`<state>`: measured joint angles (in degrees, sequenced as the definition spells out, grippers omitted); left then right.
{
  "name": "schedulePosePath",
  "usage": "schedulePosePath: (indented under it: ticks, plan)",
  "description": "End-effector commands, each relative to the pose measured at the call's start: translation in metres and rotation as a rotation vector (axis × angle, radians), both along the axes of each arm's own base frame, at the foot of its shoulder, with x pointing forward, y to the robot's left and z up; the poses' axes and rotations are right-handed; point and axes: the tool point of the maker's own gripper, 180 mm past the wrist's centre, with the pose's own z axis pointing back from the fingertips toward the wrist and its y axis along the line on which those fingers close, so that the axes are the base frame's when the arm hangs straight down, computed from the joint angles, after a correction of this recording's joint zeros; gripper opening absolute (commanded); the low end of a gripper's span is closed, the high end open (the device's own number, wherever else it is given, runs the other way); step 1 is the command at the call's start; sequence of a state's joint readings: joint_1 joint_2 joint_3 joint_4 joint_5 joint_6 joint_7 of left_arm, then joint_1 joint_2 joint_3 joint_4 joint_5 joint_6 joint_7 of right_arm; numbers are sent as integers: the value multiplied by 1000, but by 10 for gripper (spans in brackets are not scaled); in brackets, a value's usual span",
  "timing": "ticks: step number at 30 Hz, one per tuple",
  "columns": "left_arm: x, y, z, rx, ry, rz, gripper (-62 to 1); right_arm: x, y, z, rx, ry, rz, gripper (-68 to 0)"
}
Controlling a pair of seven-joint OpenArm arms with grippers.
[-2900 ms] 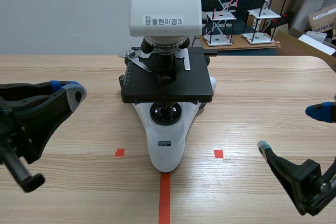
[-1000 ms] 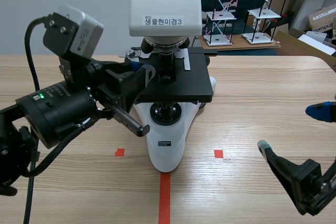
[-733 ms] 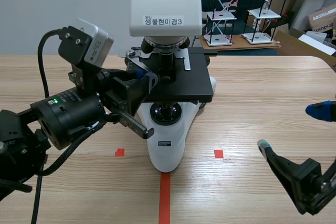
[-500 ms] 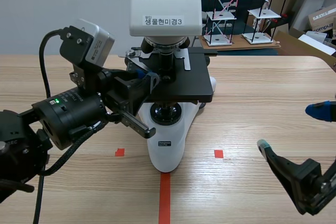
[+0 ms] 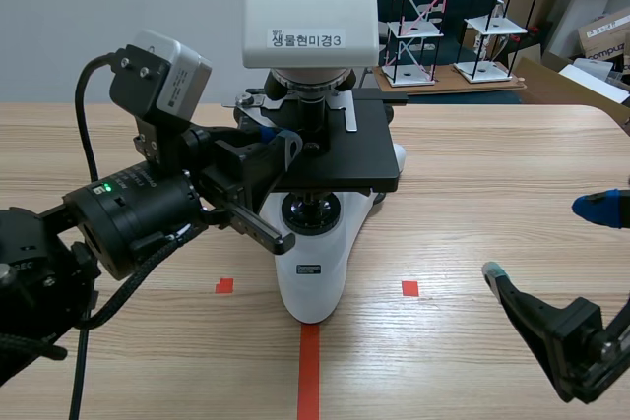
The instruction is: Point at the objective lens
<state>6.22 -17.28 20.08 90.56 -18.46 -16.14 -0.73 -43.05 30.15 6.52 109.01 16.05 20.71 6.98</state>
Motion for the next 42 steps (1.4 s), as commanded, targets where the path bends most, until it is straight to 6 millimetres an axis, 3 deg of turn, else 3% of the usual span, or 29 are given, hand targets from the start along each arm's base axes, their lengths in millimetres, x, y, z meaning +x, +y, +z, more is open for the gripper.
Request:
schedulePosePath:
  ticks: [1,42]
  plan:
    - [1,-1,12,-33,-29,2,-594,4,2,11,11,-35,8,-56]
    - [4,0,17,-50,-37,4,-594,4,2,11,11,-35,8,-56]
